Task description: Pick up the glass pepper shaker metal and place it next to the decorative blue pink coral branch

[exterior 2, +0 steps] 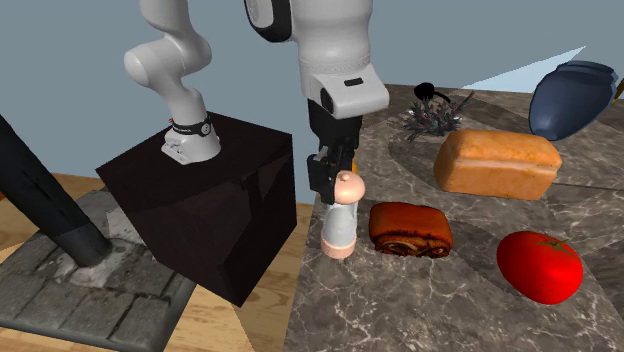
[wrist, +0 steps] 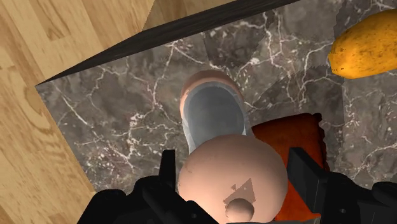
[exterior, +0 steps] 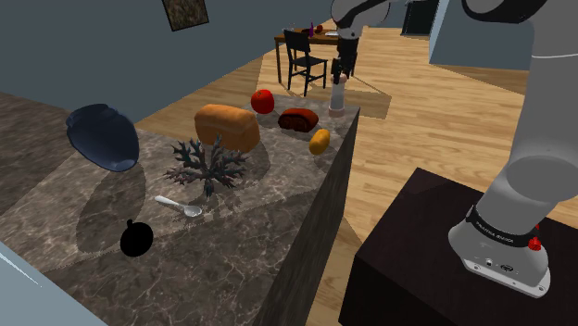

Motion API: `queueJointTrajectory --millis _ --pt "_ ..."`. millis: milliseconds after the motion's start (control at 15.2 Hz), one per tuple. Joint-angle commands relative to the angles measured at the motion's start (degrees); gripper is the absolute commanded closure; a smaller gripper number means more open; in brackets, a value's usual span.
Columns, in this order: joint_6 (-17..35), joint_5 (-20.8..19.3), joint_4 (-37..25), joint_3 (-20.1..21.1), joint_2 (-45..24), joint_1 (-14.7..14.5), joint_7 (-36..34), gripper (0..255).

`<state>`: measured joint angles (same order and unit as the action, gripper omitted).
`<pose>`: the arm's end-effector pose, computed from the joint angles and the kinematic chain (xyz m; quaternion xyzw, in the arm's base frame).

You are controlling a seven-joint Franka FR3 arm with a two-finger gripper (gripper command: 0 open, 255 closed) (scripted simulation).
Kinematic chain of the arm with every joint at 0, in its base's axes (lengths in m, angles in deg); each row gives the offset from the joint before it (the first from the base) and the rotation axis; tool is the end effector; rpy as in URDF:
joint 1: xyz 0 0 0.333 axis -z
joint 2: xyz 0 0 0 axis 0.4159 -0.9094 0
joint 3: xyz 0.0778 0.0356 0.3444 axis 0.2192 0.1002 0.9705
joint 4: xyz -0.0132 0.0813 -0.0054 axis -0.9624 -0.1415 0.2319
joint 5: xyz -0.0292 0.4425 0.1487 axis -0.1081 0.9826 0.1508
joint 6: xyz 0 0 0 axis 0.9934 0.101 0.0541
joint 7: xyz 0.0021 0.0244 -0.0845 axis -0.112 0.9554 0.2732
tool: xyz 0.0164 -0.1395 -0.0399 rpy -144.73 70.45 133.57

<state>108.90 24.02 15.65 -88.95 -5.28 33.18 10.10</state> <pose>0.6997 -0.2703 0.4117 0.9990 -0.0033 0.0441 0.0012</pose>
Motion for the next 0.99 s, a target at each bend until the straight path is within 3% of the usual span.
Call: queueJointTrajectory --millis 0,924 --pt "-1.51 -0.16 -1.18 -0.06 0.34 0.0 -0.16 255" --pt "-11.96 -0.65 -10.94 -0.34 1.08 0.35 -0.83 255"
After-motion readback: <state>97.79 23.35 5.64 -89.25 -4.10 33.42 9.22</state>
